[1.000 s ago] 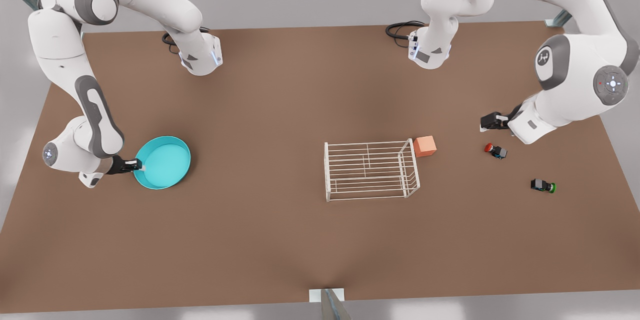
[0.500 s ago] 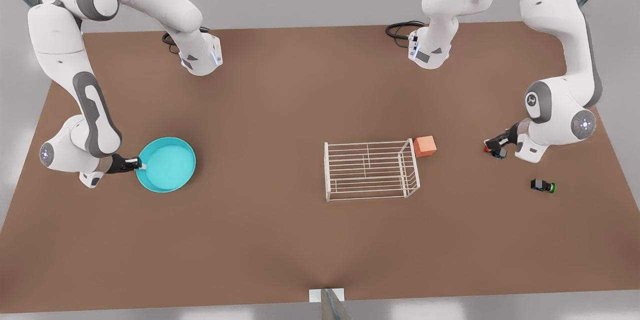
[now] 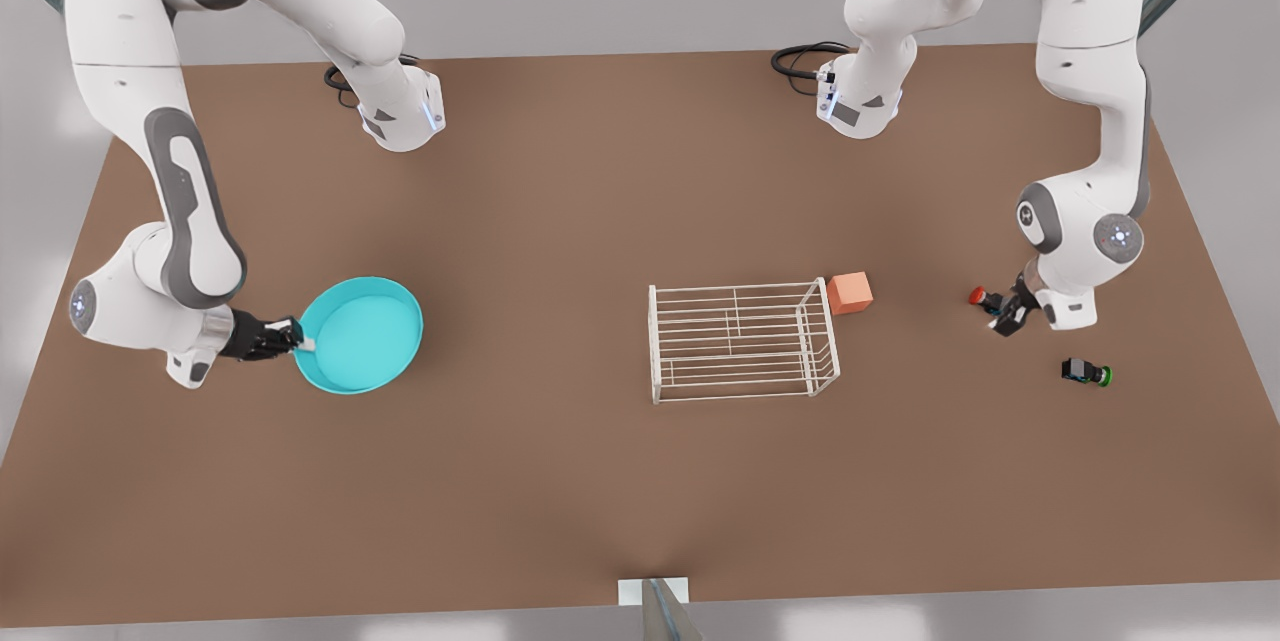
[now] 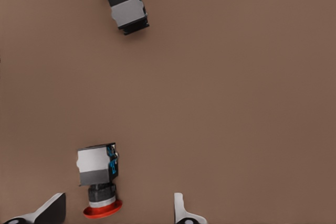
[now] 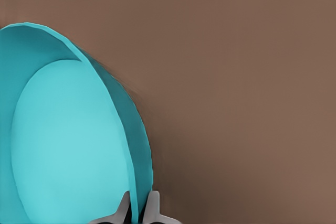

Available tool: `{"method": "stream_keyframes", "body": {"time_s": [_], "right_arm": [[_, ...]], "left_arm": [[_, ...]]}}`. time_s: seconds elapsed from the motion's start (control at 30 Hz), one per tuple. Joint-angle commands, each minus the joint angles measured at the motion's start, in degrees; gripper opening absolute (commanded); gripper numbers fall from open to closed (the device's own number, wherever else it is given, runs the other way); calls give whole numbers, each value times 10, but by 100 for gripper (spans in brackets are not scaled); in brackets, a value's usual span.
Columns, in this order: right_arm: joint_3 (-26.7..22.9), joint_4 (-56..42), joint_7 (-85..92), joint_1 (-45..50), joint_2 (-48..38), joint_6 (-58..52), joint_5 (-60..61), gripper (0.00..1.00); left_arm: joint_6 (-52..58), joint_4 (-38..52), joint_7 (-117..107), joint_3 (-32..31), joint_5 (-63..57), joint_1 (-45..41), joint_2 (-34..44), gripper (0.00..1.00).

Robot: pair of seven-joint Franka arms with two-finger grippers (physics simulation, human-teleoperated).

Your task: Place the plate on the shelf with right arm and place the red button switch in the plate with left arm

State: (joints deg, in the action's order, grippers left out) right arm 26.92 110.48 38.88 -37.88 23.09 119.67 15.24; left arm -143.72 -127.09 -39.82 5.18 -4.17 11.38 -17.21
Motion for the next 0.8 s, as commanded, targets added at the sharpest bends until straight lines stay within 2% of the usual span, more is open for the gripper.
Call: {"method": "stream_keyframes", "body": {"time_s": [0.0,0.23,0.27,0.57,0.67,0.7,0.77], "right_arm": [[15,-6,2,4,-6,-17,37,20],[21,-28,-98,105,-33,-22,90,20],[19,-42,-131,125,-35,-34,91,20],[16,-156,-376,295,-3,-36,94,20],[-23,-199,-441,374,18,-30,93,20],[-60,-222,-465,428,31,-29,93,20],[-99,-264,-508,494,54,-29,94,20]], "left_arm": [[-68,-10,-156,0,-8,1,0,100],[-104,-28,-53,0,-8,29,-18,100],[-131,-49,-50,0,-8,29,-19,100],[-186,-47,-50,11,-9,30,-66,100],[-186,-47,-50,16,-9,30,-69,100],[-186,-47,-50,19,-9,30,-71,100],[-187,-47,-50,20,-9,30,-74,100]]}}
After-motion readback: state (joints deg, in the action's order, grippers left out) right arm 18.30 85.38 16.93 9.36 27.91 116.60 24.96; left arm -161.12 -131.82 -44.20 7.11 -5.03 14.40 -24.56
